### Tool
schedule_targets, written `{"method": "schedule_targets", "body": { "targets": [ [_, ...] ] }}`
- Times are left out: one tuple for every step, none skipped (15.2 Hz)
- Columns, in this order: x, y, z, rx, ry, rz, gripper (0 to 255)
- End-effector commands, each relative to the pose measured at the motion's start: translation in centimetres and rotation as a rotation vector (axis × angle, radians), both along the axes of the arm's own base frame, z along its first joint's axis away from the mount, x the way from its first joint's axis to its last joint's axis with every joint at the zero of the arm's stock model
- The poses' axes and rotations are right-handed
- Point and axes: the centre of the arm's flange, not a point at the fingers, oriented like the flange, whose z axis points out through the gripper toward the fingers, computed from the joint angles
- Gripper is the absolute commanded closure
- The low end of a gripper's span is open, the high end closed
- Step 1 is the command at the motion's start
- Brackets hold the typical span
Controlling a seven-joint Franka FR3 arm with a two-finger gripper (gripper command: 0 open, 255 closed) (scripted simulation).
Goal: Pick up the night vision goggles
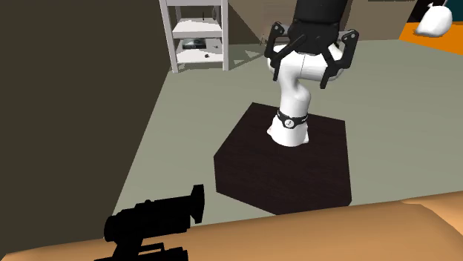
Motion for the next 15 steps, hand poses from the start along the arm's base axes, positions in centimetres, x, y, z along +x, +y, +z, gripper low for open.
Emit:
{"method": "schedule_targets", "body": {
  "targets": [
    [0.0,0.0,0.0,0.000,0.000,0.000,0],
    [0.8,-0.7,-0.5,0.007,-0.017,0.008,0],
    [1.6,-1.4,-0.9,0.014,-0.035,0.017,0],
    [2.5,-2.1,-1.4,0.022,-0.052,0.025,0],
    [3.3,-2.8,-1.8,0.029,-0.069,0.034,0],
    [4.2,-3.4,-2.2,0.036,-0.086,0.042,0],
    [5.1,-4.1,-2.7,0.043,-0.104,0.051,0],
    [5.9,-4.7,-3.1,0.050,-0.121,0.059,0],
    [6.8,-5.4,-3.5,0.058,-0.138,0.068,0],
    [7.8,-6.0,-3.9,0.065,-0.156,0.076,0],
    [8.7,-6.6,-4.2,0.072,-0.173,0.085,0],
    [9.6,-7.2,-4.6,0.079,-0.190,0.093,0],
    [10.6,-7.8,-4.9,0.086,-0.208,0.102,0],
    [11.5,-8.4,-5.3,0.094,-0.225,0.110,0],
    [12.5,-8.9,-5.6,0.101,-0.242,0.119,0]
  ]
}}
